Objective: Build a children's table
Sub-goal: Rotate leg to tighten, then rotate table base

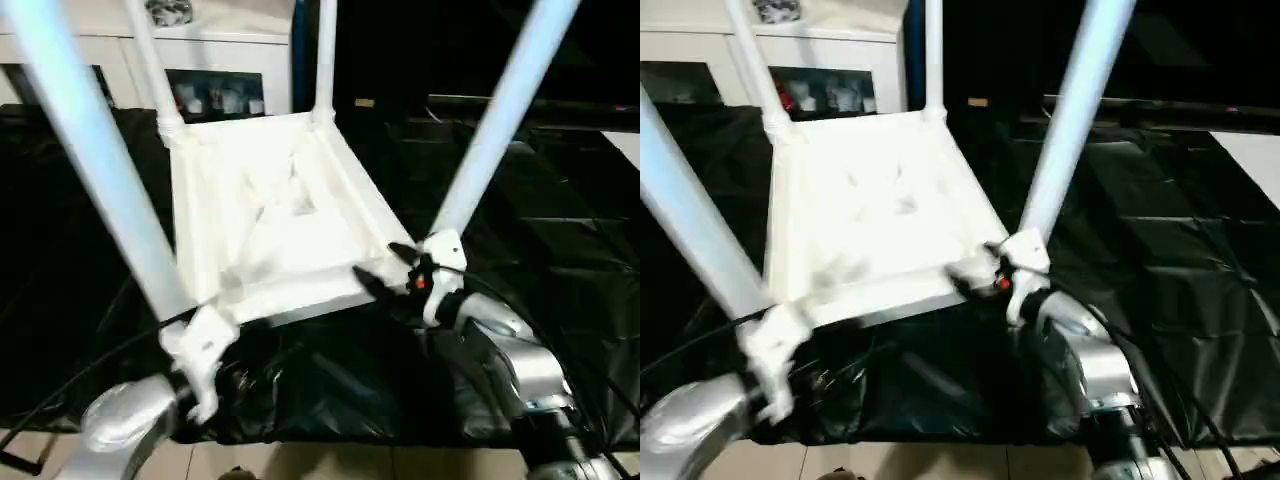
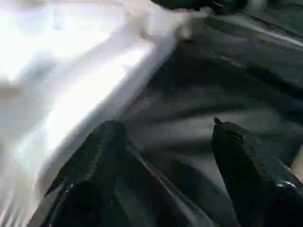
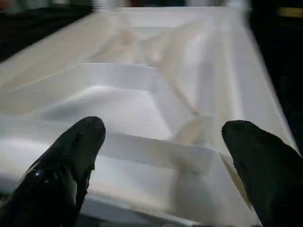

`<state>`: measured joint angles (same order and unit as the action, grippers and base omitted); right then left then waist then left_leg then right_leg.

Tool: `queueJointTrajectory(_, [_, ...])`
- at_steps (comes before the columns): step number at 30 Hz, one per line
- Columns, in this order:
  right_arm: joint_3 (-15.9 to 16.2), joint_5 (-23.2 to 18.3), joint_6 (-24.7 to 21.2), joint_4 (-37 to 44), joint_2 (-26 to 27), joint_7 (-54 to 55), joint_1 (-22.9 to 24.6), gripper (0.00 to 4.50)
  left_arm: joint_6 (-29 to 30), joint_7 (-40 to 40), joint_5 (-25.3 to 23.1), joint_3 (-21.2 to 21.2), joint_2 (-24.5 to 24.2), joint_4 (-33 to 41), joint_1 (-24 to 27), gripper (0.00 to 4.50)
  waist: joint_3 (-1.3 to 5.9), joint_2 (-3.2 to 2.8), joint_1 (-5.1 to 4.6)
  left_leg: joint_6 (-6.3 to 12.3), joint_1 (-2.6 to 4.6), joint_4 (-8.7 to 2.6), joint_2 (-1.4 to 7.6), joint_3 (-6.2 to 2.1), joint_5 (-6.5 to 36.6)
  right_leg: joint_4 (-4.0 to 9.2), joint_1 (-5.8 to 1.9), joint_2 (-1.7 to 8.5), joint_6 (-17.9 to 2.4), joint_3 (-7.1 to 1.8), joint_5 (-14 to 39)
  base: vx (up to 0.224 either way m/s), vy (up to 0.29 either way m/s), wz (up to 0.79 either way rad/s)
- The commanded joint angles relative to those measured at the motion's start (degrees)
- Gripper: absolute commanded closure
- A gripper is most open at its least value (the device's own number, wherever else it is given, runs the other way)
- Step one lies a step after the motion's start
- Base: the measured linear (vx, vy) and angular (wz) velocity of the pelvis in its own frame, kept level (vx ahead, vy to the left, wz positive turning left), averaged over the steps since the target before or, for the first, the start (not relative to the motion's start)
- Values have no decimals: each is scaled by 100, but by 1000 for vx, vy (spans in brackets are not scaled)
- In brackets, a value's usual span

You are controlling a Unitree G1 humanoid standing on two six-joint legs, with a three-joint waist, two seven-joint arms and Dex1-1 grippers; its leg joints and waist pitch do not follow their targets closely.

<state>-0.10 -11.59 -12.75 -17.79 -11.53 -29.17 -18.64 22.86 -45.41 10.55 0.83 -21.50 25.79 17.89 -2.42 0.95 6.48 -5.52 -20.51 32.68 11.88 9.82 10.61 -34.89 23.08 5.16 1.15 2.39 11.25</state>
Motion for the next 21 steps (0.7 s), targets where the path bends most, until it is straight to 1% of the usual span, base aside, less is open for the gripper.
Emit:
queueJointTrajectory(1, [-148, 27, 91, -186, 3, 202, -103, 0, 55, -110, 123, -76, -102, 260, 105, 85, 255, -31, 1, 53, 18, -419, 76, 20, 1637, 441, -160, 123, -845, -179, 1309, 0, 0, 0])
queueJointTrajectory(2, [-183, 73, 199, -375, 15, 335, -171, 0, 64, -173, 214, -147, -201, 411, 305, 71, 258, -5, 14, 62, 6, -420, 77, 22, 1595, 434, -173, 129, -858, -173, 1252, 0, 0, 0])
queueJointTrajectory(3, [-266, 126, 304, -657, 26, 570, -291, 0, 27, -256, 307, -271, -328, 563, 531, 59, 249, -7, 11, 72, -16, -432, 74, 11, 1573, 427, -191, 137, -854, -165, 1241, 0, 0, 0])
queueJointTrajectory(4, [-338, 171, 428, -892, 30, 762, -397, 0, 5, -333, 393, -400, -427, 667, 698, 49, 254, -23, 21, 59, 1, -426, 76, 9, 1605, 416, -173, 148, -876, -163, 1271, 0, 0, 0])
queueJointTrajectory(5, [-418, 185, 532, -1086, 35, 901, -493, 0, 2, -388, 469, -507, -519, 751, 819, 49, 244, -19, 1, 38, -3, -429, 69, 14, 1681, 425, -168, 142, -890, -160, 1334, 0, 0, 0])
queueJointTrajectory(6, [-498, 154, 588, -1228, 35, 963, -574, 0, -21, -440, 510, -604, -601, 801, 895, 44, 243, -10, 3, 38, 10, -425, 62, 21, 1756, 425, -161, 131, -867, -165, 1395, 0, 0, 0])
queueJointTrajectory(7, [-541, 127, 621, -1314, 35, 979, -627, 0, -30, -467, 530, -655, -647, 813, 917, 30, 240, -13, 40, 53, 59, -415, 65, 38, 1838, 446, -125, 113, -826, -171, 1451, 0, 0, 0])
queueJointTrajectory(8, [-578, 88, 662, -1366, 39, 949, -662, 0, -40, -470, 557, -783, -687, 829, 961, 30, 236, -22, 52, 55, 84, -410, 70, 49, 1870, 453, -98, 105, -818, -182, 1441, 0, 0, 0])
queueJointTrajectory(9, [-595, 64, 680, -1405, 36, 910, -687, 0, -56, -466, 569, -914, -716, 828, 984, 16, 235, 5, 87, 70, 42, -420, 65, 36, 1831, 429, -138, 115, -819, -180, 1365, 0, 0, 0])
queueJointTrajectory(10, [-589, 60, 701, -1417, 32, 848, -692, 0, -68, -465, 595, -1038, -743, 823, 1000, 6, 236, -2, 94, 71, 13, -428, 63, 26, 1789, 420, -165, 126, -810, -180, 1337, 0, 0, 0])
queueJointTrajectory(11, [-546, 62, 746, -1369, 30, 718, -654, 0, -71, -479, 664, -1280, -796, 790, 1004, 6, 245, -39, 121, 67, 10, -424, 61, 18, 1740, 410, -168, 133, -800, -177, 1261, 0, 0, 0])
queueJointTrajectory(12, [-498, 66, 759, -1295, 29, 612, -596, 0, -68, -491, 718, -1450, -833, 753, 976, 1, 242, -52, 128, 59, 7, -428, 60, 10, 1755, 409, -178, 132, -804, -173, 1242, 0, 0, 0])
queueJointTrajectory(14, [-392, 79, 795, -1155, -6, 426, -475, 0, -113, -402, 744, -1591, -833, 713, 877, 1, 241, -53, 151, 55, 11, -426, 60, 10, 1786, 414, -181, 121, -798, -175, 1215, 0, 0, 0])
queueJointTrajectory(15, [-224, 138, 814, -880, -39, 357, -275, 0, -150, -277, 970, -1632, -751, 569, 569, 1, 237, -45, 177, 51, 19, -428, 57, 12, 1778, 421, -183, 119, -777, -179, 1217, 0, 0, 0])
queueJointTrajectory(16, [-213, 142, 823, -859, -49, 349, -255, 0, -152, -258, 994, -1618, -740, 560, 531, 1, 248, -55, 203, 41, 41, -420, 60, 18, 1770, 414, -168, 118, -792, -183, 1187, 0, 0, 0])
queueJointTrajectory(17, [-151, 171, 829, -632, -85, 343, -87, 0, -213, -144, 1067, -1526, -649, 397, 170, 1, 249, -32, 196, 35, 36, -425, 63, 15, 1747, 401, -176, 122, -833, -182, 1119, 0, 0, 0])
queueJointTrajectory(18, [-151, 171, 829, -632, -85, 343, -87, 0, -213, -144, 1067, -1526, -649, 397, 170, 1, 252, -39, 220, 35, 46, -425, 57, 20, 1713, 409, -172, 112, -802, -185, 1129, 0, 0, 0])
queueJointTrajectory(19, [-177, 199, 585, 90, -261, 422, 364, 0, -303, -24, 1103, -1238, -365, 51, -536, 1, 264, -16, 224, 16, 57, -414, 63, 32, 1600, 392, -181, 117, -794, -197, 1030, 0, 0, 0])
queueJointTrajectory(20, [-177, 199, 585, 90, -261, 422, 364, 0, -303, -24, 1103, -1238, -365, 51, -536, 1, 252, -34, 256, 4, 93, -411, 67, 40, 1582, 416, -155, 103, -722, -207, 1062, 0, 0, 0])
queueJointTrajectory(21, [-211, 177, 463, 389, -324, 434, 544, 0, -329, 7, 1119, -1144, -251, -86, -787, 1, 266, -22, 269, -7, 75, -402, 60, 33, 1492, 376, -179, 115, -756, -211, 879, 0, 0, 0])
